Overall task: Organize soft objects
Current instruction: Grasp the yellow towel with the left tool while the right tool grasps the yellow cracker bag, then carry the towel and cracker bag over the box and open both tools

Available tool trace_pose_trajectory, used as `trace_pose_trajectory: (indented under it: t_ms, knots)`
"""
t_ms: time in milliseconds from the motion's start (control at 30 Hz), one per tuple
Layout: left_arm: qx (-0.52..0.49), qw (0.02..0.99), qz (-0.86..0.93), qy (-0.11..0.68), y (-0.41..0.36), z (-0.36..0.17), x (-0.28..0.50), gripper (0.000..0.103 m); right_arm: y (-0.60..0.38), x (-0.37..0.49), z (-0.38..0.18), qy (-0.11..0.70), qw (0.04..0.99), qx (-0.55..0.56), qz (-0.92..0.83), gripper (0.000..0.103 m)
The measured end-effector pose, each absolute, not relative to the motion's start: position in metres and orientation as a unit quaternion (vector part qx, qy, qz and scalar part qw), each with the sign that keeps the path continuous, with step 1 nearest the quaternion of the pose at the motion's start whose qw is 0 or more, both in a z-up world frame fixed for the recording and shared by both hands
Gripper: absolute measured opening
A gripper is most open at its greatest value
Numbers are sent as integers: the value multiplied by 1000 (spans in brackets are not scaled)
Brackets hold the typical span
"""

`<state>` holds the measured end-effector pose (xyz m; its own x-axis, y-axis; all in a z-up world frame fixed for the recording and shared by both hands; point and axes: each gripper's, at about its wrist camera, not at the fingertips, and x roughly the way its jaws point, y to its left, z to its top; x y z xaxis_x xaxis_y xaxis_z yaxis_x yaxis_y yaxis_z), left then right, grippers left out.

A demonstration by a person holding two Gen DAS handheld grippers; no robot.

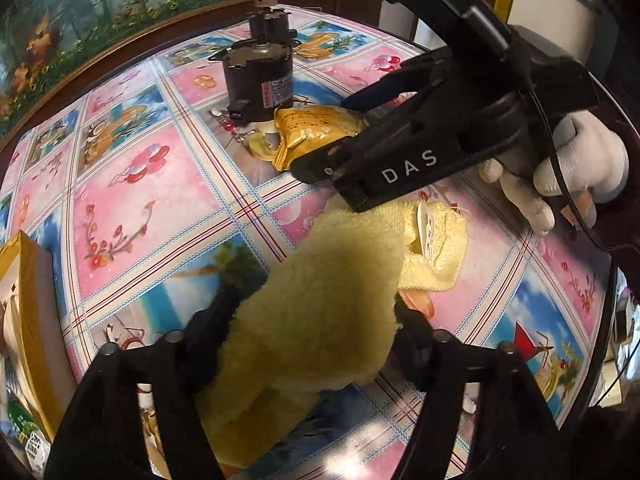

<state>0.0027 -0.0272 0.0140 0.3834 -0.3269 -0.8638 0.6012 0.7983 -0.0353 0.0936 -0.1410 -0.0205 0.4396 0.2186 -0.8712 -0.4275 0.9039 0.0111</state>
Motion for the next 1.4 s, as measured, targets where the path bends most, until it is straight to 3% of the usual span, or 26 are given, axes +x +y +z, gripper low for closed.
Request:
trace_pose_trajectory:
  t_ms: [33, 67, 433, 833, 1200, 1400]
  knots:
    - [127, 819, -285, 481, -23, 16, 3, 57, -142, 93, -18, 493, 843, -99, 192, 60]
    - [114, 821, -285, 481, -20, 19, 2, 56, -143, 92, -16, 498, 840, -89, 196, 58]
    - [16, 851, -285, 440, 25, 61, -37, 53, -138, 52, 20, 466, 859, -68, 203, 57]
    - [-130, 906, -147, 376, 178, 102, -91, 54, -57, 14, 64, 429, 856, -65, 282, 57]
    - [-176, 905, -87, 377, 262, 106, -11, 54, 54, 33, 76, 428, 834, -61, 342, 57]
    - [-214, 869, -62, 442, 288, 54, 46, 54, 100, 33, 51, 448, 811, -86, 365, 57]
